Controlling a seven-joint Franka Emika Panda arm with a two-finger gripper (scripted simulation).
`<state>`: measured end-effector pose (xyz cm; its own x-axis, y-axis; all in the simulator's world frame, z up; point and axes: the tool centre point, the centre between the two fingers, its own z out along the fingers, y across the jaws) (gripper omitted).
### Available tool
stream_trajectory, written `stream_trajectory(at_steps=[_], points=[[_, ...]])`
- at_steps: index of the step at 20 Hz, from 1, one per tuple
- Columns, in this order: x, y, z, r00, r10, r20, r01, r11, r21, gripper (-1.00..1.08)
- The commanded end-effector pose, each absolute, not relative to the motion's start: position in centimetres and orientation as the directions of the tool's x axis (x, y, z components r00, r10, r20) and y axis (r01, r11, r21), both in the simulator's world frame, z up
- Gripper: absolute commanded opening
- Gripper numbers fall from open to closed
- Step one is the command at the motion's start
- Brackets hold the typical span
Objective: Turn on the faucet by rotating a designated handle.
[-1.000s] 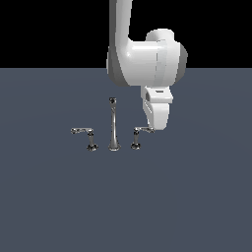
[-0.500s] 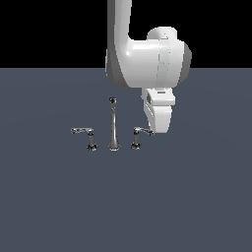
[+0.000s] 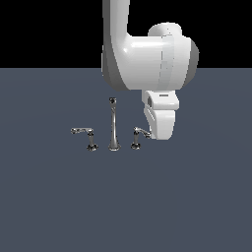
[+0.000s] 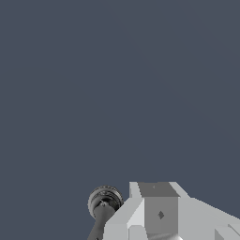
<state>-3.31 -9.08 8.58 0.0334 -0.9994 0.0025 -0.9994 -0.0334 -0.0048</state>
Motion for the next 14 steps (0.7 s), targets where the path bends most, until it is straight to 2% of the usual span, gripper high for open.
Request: stream_trajectory(at_steps=[1, 12, 13, 14], points=[[-3.3, -9.1, 8.6, 0.033, -0.999, 0.003, -0.999, -0.033, -0.005, -1.0], [-5.8, -4.3, 8.6, 0.042, -0.999, 0.0, -0.999, -0.042, 0.0, -1.0], [-5.8, -4.3, 8.6, 0.042, -0.999, 0.0, -0.999, -0.042, 0.0, -1.0], [-5.7, -6.7, 8.6, 0.005, -1.0, 0.007, -1.0, -0.005, -0.003, -1.0]])
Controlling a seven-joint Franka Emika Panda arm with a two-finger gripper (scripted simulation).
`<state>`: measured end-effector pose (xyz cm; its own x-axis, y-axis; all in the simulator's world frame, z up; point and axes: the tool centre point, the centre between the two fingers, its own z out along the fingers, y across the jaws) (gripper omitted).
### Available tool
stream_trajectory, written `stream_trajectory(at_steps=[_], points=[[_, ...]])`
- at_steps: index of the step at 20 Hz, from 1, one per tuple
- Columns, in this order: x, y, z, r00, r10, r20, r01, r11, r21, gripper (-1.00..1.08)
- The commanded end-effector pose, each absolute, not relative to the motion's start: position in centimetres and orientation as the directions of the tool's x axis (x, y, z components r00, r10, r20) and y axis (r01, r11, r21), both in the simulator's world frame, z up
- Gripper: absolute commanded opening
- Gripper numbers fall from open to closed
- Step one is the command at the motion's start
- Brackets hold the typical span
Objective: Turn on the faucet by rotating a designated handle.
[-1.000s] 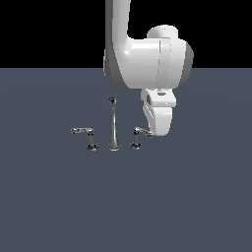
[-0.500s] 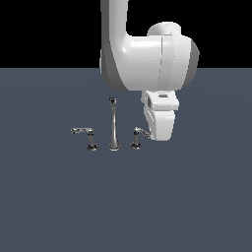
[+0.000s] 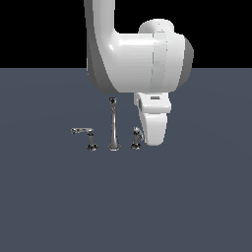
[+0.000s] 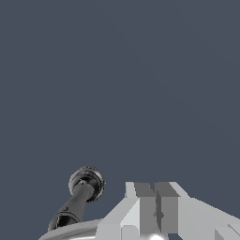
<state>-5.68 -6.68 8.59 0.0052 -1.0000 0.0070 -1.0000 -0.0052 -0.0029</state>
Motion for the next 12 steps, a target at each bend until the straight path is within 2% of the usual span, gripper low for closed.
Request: stream_trajectory(at_steps=[1, 12], points=[[-5.5, -6.0, 8.6, 0.008, -1.0, 0.006, -1.0, -0.008, -0.003, -1.0], [-4.3, 0.5, 8.6, 0.041, -0.999, 0.0, -0.999, -0.041, 0.0, -1.0]])
